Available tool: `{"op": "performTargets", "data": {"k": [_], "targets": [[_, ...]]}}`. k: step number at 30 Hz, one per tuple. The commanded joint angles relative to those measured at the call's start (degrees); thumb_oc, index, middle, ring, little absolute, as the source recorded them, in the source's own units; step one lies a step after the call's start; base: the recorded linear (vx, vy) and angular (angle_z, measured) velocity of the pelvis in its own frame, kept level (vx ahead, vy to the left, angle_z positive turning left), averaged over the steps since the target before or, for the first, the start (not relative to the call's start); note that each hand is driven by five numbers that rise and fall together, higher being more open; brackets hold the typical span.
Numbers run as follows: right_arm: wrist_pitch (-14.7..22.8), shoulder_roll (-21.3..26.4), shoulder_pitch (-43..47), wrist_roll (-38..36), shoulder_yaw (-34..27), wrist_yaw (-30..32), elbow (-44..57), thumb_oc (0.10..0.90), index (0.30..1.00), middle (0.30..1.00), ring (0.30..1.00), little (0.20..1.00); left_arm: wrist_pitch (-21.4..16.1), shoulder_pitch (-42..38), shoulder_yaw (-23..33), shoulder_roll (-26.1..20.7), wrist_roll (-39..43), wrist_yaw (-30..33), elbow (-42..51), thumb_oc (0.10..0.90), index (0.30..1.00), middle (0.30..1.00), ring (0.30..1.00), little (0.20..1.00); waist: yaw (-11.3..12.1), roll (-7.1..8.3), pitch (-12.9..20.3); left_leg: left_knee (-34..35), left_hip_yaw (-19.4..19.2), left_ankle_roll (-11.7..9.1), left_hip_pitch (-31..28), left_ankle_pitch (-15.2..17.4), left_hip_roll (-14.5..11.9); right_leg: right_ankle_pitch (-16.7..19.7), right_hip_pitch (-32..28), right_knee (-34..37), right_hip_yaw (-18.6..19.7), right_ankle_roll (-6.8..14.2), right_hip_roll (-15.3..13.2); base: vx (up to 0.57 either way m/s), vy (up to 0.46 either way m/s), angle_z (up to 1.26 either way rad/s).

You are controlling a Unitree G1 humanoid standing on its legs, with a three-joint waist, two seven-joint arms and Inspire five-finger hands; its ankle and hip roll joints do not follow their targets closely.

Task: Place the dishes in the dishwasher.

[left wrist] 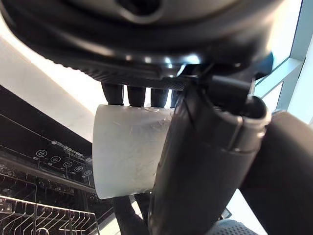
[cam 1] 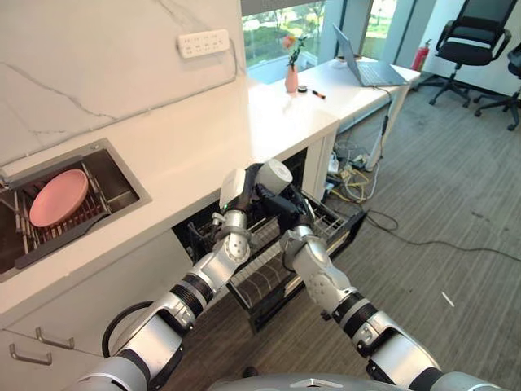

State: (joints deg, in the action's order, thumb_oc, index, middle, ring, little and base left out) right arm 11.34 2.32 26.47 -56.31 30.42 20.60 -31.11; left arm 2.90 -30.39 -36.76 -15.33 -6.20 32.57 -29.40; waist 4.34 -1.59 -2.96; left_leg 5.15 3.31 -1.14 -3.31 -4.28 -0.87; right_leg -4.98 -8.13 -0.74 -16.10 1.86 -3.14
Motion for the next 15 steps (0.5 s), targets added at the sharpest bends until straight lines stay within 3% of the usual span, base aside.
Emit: {"op": "performTargets", "data": {"k": [1,13,15], "targets": [[4.4,-6.3,13.4,-3.0,-1.9,-8.1,0.3,0.800,0.900,0.900,0.900,0.900,-8.7,-13.2,-4.2,2.7,-1.2,-1.0,0.4,0.400,0.300,0.300,0.300,0.300,1.5,3.19,0.3,-0.1,-4.4,-2.4,-3.3,7.1,-3.2,7.9,2.8,4.4,0.4,10.5,-10.1,0.00,-0.010,0.10],[7.8,-5.8,18.1,-10.9,-4.6,-16.9,1.7,0.800,0.900,0.900,0.900,0.900,-11.7,-12.2,-7.0,8.1,4.6,-6.5,-1.1,0.400,0.300,0.300,0.300,0.300,2.0,3.61,0.1,-0.1,-3.5,-2.7,-2.0,6.6,-3.3,7.8,3.3,4.8,-0.4,10.6,-10.2,-0.01,-0.013,0.06],[8.7,-6.8,18.4,-11.5,-4.9,-16.3,2.2,0.400,0.300,0.300,0.300,0.300,-11.3,-12.4,-7.1,9.3,5.7,-6.3,-2.9,0.400,0.300,0.300,0.300,0.300,1.9,3.45,0.1,-0.1,-3.5,-2.6,-1.8,6.6,-3.2,7.9,3.5,4.8,-0.3,10.6,-10.2,-0.01,0.001,0.02]]}}
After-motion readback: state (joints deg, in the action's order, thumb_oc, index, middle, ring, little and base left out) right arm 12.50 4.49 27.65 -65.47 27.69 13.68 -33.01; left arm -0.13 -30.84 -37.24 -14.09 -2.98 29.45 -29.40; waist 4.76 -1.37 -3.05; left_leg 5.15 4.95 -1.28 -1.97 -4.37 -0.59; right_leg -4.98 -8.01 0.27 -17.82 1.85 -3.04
